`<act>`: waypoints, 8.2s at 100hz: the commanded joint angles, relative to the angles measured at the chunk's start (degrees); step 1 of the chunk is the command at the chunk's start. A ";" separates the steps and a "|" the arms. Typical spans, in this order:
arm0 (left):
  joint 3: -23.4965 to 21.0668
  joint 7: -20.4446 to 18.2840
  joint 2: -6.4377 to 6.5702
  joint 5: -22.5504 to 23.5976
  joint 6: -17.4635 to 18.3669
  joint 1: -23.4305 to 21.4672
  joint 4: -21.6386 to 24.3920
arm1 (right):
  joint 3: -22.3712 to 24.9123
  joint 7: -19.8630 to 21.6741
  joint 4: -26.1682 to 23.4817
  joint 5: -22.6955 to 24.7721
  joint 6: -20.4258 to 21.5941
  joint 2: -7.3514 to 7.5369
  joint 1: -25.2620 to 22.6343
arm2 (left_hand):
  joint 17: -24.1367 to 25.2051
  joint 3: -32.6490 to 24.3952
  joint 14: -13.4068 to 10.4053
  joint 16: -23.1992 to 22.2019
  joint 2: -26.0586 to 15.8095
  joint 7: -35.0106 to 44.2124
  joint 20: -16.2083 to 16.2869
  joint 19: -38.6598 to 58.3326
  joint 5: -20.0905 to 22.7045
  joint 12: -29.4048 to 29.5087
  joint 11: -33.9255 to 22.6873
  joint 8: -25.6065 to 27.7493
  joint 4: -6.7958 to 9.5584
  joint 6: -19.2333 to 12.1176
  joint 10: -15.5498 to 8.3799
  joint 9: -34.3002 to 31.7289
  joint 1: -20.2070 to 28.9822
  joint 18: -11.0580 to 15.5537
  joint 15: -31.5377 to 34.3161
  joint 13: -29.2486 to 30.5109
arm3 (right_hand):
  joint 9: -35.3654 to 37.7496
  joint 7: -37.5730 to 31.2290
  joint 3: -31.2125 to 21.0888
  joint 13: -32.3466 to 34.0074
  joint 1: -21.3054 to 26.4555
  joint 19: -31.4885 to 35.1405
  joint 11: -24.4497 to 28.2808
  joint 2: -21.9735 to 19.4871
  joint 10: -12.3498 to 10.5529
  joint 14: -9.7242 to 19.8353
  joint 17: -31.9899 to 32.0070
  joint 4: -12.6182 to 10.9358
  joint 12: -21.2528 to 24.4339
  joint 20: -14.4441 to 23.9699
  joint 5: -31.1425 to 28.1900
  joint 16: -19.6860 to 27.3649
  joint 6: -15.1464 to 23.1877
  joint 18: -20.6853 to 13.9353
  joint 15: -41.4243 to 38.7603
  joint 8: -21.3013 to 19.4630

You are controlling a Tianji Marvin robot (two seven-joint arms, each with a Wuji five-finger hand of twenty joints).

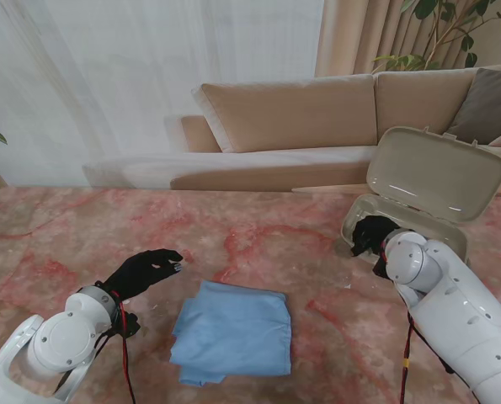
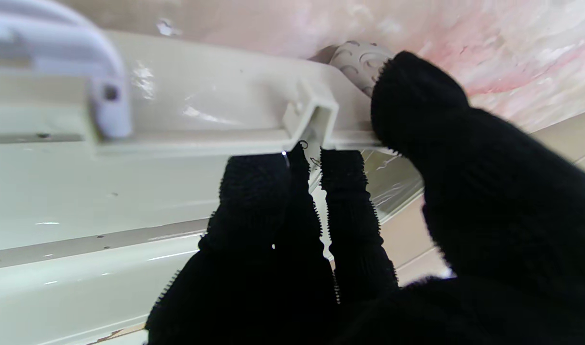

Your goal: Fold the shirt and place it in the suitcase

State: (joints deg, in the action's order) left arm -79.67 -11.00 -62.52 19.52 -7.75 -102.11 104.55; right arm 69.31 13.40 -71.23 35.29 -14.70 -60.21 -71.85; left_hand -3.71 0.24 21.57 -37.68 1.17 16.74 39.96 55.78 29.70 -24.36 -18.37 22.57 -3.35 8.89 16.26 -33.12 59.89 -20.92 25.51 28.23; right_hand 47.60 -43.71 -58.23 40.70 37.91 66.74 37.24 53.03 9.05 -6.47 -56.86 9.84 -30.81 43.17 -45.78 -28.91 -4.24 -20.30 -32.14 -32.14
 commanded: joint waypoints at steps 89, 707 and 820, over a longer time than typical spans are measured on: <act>-0.43 0.40 -0.17 -0.67 0.04 -1.25 -1.39 | -5.63 -1.40 2.97 -5.79 7.23 -1.74 -2.16 | 0.67 1.85 0.82 0.23 -1.61 0.13 -0.23 -1.15 0.67 0.34 1.11 0.54 0.76 -1.04 -0.87 0.45 -2.20 -1.49 -1.05 -1.91 | 13.31 -11.79 -13.82 17.17 14.38 11.47 1.11 0.63 -0.96 -6.03 -3.59 4.03 -7.06 -3.84 -9.68 -5.39 7.71 9.33 -8.11 5.73; 3.94 0.15 0.48 0.80 7.93 -3.37 3.60 | -3.93 -5.89 -31.02 -12.20 12.61 -2.64 -21.54 | 0.74 1.86 0.84 0.44 -1.62 -0.17 -0.79 -1.55 1.94 0.32 1.33 0.49 0.74 -0.51 -0.54 -0.42 -2.12 -1.36 -1.25 -1.65 | 1.21 16.01 6.13 6.28 -5.84 -20.38 -11.64 -14.55 4.78 -6.54 27.81 -5.95 5.93 -12.45 -4.60 6.65 -3.22 34.86 11.74 -4.67; 12.89 -4.15 1.55 -1.20 10.17 2.46 -6.02 | -7.60 -4.14 -24.80 -13.81 18.90 -1.86 -23.82 | 1.91 1.84 0.89 0.78 -1.97 0.73 -1.55 -2.66 1.26 0.24 0.67 0.64 0.77 -0.28 -0.86 0.77 -1.79 -0.49 -1.69 -2.84 | 1.81 13.03 5.75 6.64 -4.37 -3.33 -10.45 -14.15 4.75 -6.14 34.46 -3.58 6.42 -22.73 -4.50 8.25 -2.95 32.47 11.90 -2.50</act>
State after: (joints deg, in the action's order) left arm -67.38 -14.54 -61.13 18.34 2.20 -98.96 99.04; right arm 61.22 8.04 -96.12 21.75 3.78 -62.48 -94.16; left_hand -2.31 0.24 21.59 -37.42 1.17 16.74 38.52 54.11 29.74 -24.32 -17.87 22.57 -3.35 8.89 16.26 -32.71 59.89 -21.51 24.74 25.47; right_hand 48.50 -29.33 -52.48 45.78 32.32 61.60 26.10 38.61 13.79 -13.10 -22.85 5.85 -23.89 21.98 -50.00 -21.52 -7.50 12.62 -19.69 -35.23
